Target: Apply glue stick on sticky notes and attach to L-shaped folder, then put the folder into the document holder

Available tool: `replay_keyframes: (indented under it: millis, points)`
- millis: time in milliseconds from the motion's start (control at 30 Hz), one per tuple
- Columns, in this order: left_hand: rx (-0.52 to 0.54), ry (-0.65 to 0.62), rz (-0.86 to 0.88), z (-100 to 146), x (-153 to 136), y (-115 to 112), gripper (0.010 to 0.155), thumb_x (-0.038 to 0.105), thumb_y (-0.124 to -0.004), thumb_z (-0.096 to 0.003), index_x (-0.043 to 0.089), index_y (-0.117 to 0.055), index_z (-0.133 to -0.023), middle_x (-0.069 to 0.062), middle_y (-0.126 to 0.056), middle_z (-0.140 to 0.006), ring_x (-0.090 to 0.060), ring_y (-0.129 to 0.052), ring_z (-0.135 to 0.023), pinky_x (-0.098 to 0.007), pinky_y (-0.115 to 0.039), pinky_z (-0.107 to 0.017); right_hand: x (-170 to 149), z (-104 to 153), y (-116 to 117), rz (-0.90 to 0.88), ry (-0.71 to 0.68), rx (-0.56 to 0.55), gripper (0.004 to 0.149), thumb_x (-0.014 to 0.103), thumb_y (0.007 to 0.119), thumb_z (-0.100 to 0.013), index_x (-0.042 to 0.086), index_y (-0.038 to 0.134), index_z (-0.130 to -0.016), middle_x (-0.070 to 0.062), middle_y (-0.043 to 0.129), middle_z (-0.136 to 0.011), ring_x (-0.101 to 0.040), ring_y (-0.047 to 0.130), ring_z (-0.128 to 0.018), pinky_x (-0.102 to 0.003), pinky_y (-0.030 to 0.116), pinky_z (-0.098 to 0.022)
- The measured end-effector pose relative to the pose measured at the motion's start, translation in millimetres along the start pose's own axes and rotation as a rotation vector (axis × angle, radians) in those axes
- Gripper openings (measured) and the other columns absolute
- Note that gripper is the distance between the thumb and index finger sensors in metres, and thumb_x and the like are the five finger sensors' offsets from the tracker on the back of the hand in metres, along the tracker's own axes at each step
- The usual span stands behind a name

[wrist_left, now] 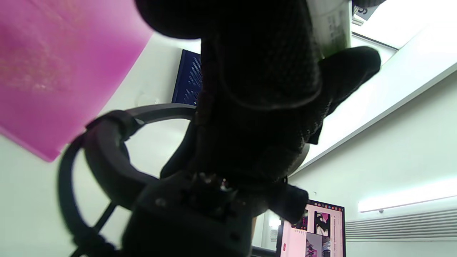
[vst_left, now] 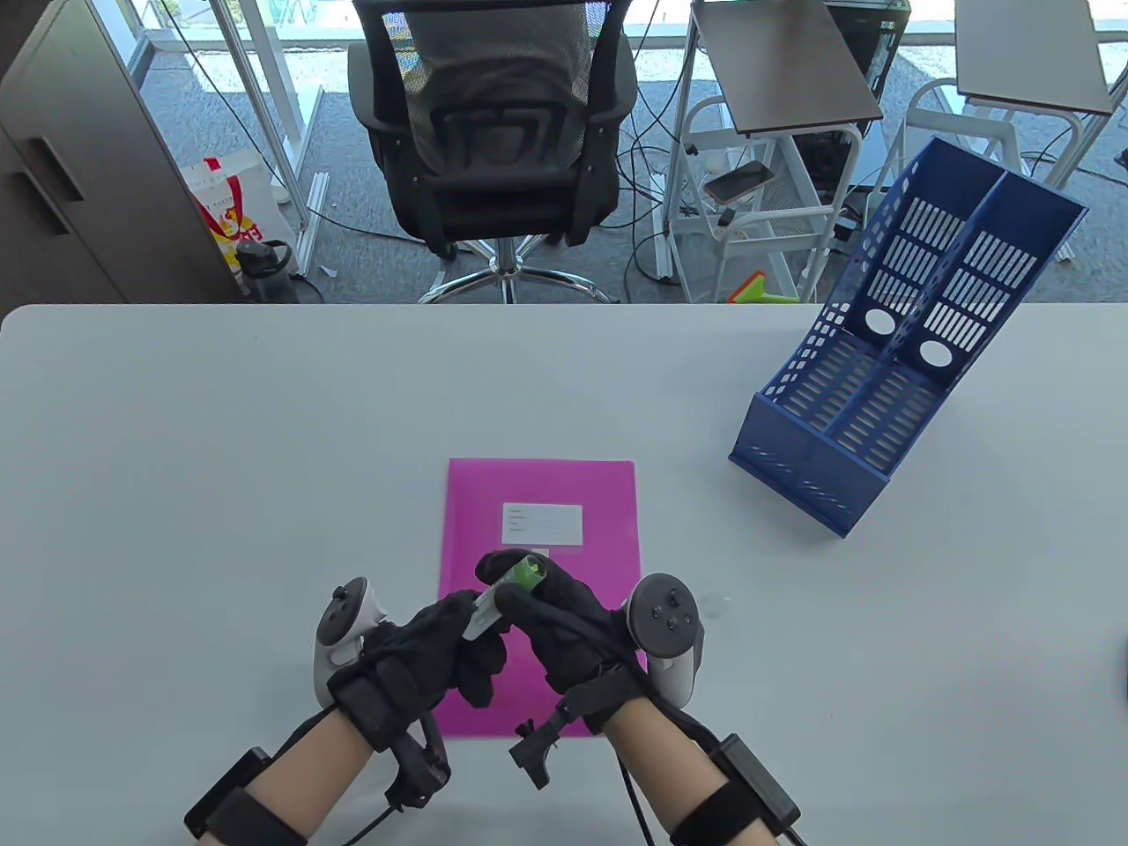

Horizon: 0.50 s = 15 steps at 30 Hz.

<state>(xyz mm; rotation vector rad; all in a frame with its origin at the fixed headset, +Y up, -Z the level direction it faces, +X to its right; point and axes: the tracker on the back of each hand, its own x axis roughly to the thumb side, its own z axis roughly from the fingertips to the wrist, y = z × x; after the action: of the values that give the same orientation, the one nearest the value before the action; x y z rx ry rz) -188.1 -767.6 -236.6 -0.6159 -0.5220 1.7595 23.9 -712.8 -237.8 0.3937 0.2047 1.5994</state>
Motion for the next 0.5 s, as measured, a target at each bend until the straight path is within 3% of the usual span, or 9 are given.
replay_keyframes:
  millis: [100,233,333,433,500]
  points:
    - [0.078,-0.026,-0.045,3,4,5,0.058,0.056,-0.058,-0.0570,0.009,-0.067,-0.090,0.001,-0.095,-0.059,-0.001,-0.104,-0.029,-0.025,-0.086,-0.030,9,-7,-29,0.249,0.084,0.094,0.066,0.050,0.074,-0.055,0.011,0.063,-0.107,-0.017,0.061,-0.112,-0.048,0.045,-0.106,-0.065,0.043,-0.073]
    - [0.095,-0.048,-0.043,4,8,9,0.058,0.055,-0.057,-0.0573,0.009,-0.067,-0.091,0.000,-0.094,-0.060,-0.002,-0.104,-0.031,-0.026,-0.086,-0.031,11,3,-85,0.899,0.249,-0.215,0.057,0.041,0.076,-0.056,0.010,0.069,-0.103,-0.017,0.068,-0.108,-0.049,0.055,-0.102,-0.065,0.050,-0.071]
    - [0.090,-0.050,-0.061,3,9,7,0.058,0.055,-0.057,-0.0573,0.009,-0.066,-0.091,-0.001,-0.094,-0.061,-0.003,-0.104,-0.032,-0.026,-0.086,-0.031,1,13,-115,1.245,0.456,-0.204,0.058,0.040,0.076,-0.057,0.014,0.062,-0.107,-0.015,0.060,-0.113,-0.051,0.055,-0.103,-0.065,0.053,-0.070]
    - [0.085,-0.043,-0.070,4,8,5,0.058,0.055,-0.057,-0.0574,0.009,-0.065,-0.092,-0.001,-0.094,-0.062,-0.006,-0.104,-0.033,-0.027,-0.086,-0.032,-15,22,-134,1.372,0.633,-0.185,0.060,0.040,0.078,-0.056,0.018,0.060,-0.109,-0.015,0.059,-0.115,-0.054,0.062,-0.099,-0.064,0.060,-0.067]
    - [0.084,-0.040,-0.080,4,7,5,0.058,0.055,-0.057,-0.0574,0.009,-0.066,-0.092,-0.001,-0.094,-0.062,-0.006,-0.104,-0.032,-0.027,-0.086,-0.032,-23,26,-141,1.314,0.738,-0.124,0.064,0.043,0.078,-0.056,0.022,0.056,-0.112,-0.021,0.058,-0.114,-0.049,0.075,-0.091,-0.057,0.070,-0.062]
